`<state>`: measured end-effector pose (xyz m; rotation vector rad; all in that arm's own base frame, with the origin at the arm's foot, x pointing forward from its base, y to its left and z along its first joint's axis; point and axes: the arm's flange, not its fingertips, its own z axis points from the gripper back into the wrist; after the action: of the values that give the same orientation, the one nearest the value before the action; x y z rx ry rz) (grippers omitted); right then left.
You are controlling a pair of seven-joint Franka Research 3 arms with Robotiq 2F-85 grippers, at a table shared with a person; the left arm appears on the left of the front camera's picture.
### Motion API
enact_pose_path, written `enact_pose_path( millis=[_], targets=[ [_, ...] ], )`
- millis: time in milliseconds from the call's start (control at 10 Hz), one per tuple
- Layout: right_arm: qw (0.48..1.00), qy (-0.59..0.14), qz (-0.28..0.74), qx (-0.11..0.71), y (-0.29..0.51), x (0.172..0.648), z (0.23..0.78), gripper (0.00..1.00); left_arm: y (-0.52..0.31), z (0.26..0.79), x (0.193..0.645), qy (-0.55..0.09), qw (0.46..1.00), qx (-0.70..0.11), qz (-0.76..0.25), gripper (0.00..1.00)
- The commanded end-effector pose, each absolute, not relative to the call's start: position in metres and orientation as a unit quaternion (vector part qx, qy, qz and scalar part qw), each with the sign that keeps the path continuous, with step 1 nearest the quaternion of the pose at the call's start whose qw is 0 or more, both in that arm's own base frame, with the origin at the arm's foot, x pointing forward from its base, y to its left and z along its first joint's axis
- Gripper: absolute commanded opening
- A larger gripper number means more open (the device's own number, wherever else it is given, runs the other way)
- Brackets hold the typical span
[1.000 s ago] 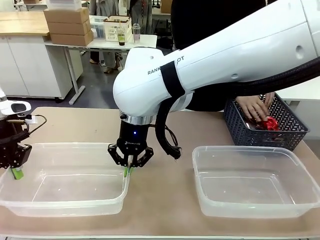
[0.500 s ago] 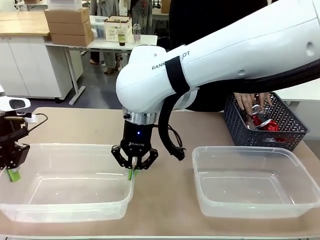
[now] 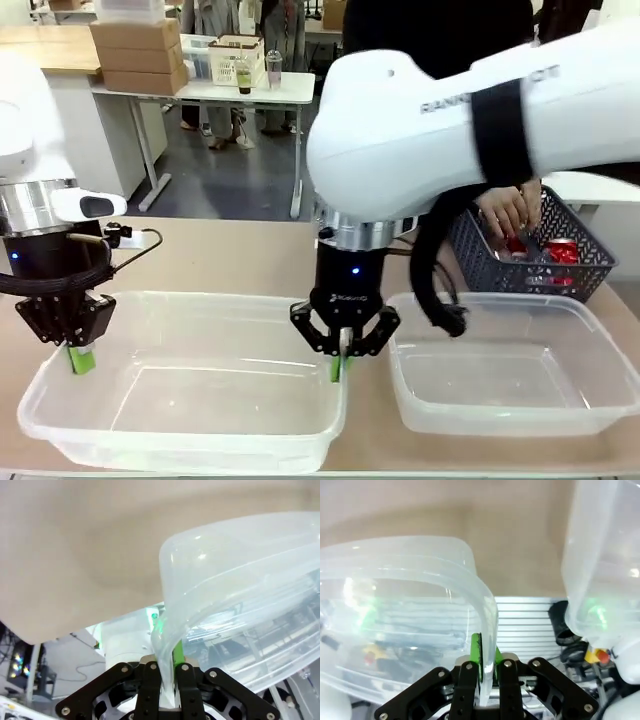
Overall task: Sort the waste into each basket.
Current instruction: Pick up the Organizing box on the left side of the table and lift it.
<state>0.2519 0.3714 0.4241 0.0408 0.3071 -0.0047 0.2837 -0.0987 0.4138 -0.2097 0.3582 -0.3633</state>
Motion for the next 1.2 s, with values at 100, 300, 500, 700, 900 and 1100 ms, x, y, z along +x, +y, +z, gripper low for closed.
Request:
enact_pose_path(
  millis=[100, 300, 500, 700, 900, 1100],
  targets=[
    [0.988, 0.153, -0.002, 0.020, 0.371, 0.252, 0.424, 0.00, -0.099, 0.414, 0.284, 0.177, 0.962, -0.104, -0.179, 0.00],
    [0.988, 0.153, -0.002, 0.020, 0.371, 0.252, 0.424, 0.00, -0.099, 0.414, 0.284, 0.177, 0.962, -0.104, -0.179, 0.00],
    [0.988, 0.150, -0.008, 0.028, 0.367, 0.244, 0.426, 0.06, -0.105, 0.414, 0.283, 0.173, 0.964, -0.103, -0.173, 0.04],
    [0.989, 0.139, -0.010, 0.045, 0.329, 0.254, 0.446, 0.06, -0.135, 0.429, 0.291, 0.162, 0.966, -0.168, -0.109, 0.04],
    [0.991, 0.111, -0.076, 0.020, 0.286, 0.255, 0.487, 0.06, -0.179, 0.453, 0.290, 0.184, 0.959, -0.181, -0.120, 0.04],
    [0.994, 0.091, -0.059, -0.001, 0.252, 0.256, 0.516, 0.06, -0.214, 0.477, 0.284, 0.165, 0.960, -0.195, -0.114, 0.04]
  ],
)
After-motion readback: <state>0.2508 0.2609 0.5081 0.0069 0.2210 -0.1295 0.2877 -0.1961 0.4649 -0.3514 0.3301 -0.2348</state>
